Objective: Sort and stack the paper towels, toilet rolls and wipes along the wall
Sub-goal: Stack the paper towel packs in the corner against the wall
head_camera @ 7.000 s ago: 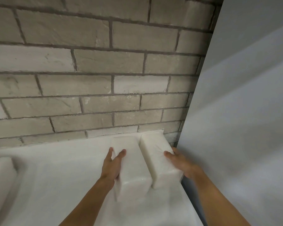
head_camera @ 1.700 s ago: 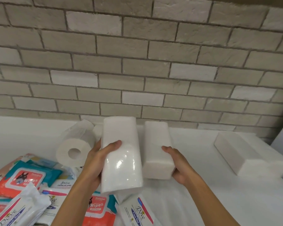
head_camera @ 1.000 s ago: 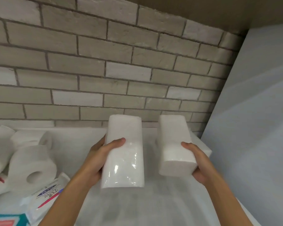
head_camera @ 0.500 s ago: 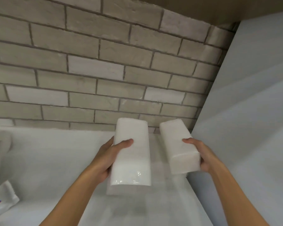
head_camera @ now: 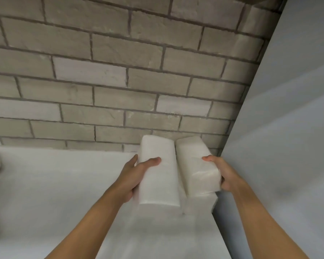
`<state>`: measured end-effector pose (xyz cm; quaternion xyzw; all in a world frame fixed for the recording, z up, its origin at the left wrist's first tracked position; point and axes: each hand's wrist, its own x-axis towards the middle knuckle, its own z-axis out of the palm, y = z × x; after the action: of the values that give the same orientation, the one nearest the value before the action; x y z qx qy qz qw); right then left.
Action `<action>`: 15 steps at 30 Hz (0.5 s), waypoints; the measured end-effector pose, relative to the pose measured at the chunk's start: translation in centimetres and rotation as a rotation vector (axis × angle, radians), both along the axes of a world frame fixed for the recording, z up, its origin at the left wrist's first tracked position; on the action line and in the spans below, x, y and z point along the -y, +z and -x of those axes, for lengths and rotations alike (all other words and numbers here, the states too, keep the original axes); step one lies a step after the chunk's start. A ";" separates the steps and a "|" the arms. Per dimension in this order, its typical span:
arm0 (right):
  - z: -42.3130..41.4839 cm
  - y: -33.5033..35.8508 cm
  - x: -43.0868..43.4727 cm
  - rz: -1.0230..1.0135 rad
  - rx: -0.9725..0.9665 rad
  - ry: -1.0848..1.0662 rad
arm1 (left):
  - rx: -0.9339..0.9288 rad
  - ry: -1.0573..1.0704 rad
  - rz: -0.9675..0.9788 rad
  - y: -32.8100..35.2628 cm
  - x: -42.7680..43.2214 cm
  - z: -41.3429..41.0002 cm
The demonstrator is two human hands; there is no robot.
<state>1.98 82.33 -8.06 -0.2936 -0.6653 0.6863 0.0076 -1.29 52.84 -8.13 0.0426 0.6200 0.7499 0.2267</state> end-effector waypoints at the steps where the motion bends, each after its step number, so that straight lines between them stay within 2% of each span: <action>1: 0.1 -0.3 -0.2 -0.004 0.006 -0.002 | 0.012 0.010 0.015 -0.2 -0.4 0.5; 6: 0.2 -1.1 -1.0 -0.084 0.038 -0.042 | 0.063 -0.011 0.063 -0.4 -2.6 2.4; 9: 0.3 -1.1 -1.1 -0.059 0.064 -0.033 | 0.079 -0.043 0.099 -0.3 -4.1 2.9; 15: 0.2 -0.9 -1.9 -0.026 0.086 -0.007 | 0.092 0.090 0.159 -1.3 -7.0 4.1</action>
<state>1.83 84.21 -8.96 -0.3249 -0.6730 0.6643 -0.0149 -5.40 59.83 -9.45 -0.0377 0.6677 0.7090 0.2237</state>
